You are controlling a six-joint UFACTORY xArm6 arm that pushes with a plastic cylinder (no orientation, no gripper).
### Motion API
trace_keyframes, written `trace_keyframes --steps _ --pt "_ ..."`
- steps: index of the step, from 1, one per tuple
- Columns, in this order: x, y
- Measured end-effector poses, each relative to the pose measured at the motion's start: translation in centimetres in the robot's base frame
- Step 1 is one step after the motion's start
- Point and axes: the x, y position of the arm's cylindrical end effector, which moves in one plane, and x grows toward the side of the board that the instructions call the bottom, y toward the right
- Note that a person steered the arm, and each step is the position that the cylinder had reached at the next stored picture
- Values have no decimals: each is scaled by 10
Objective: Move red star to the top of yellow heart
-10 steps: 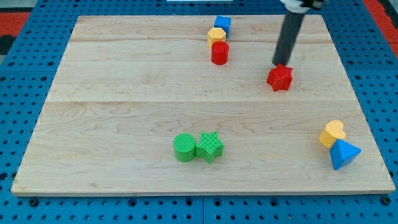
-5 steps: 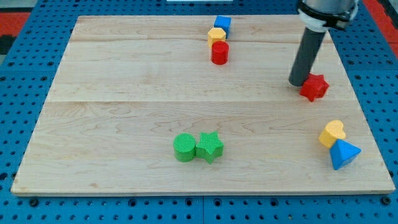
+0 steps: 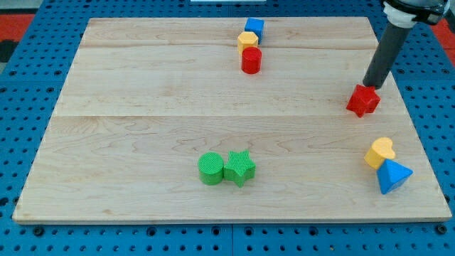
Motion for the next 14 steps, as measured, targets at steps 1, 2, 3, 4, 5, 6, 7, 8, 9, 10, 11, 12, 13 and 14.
trace_keyframes --steps 1,2,3,4,5,6,7,8,9,10,11,12,13,14 --pt "12 0" --pt "17 0" --pt "15 -4" --pt "16 -7" --pt "24 -9" --pt "27 -17" --pt "19 -30" --pt "18 -55" --pt "26 -82" --pt "54 -99" --pt "74 -91" --pt "77 -88" --pt "77 -84" --pt "70 -98"
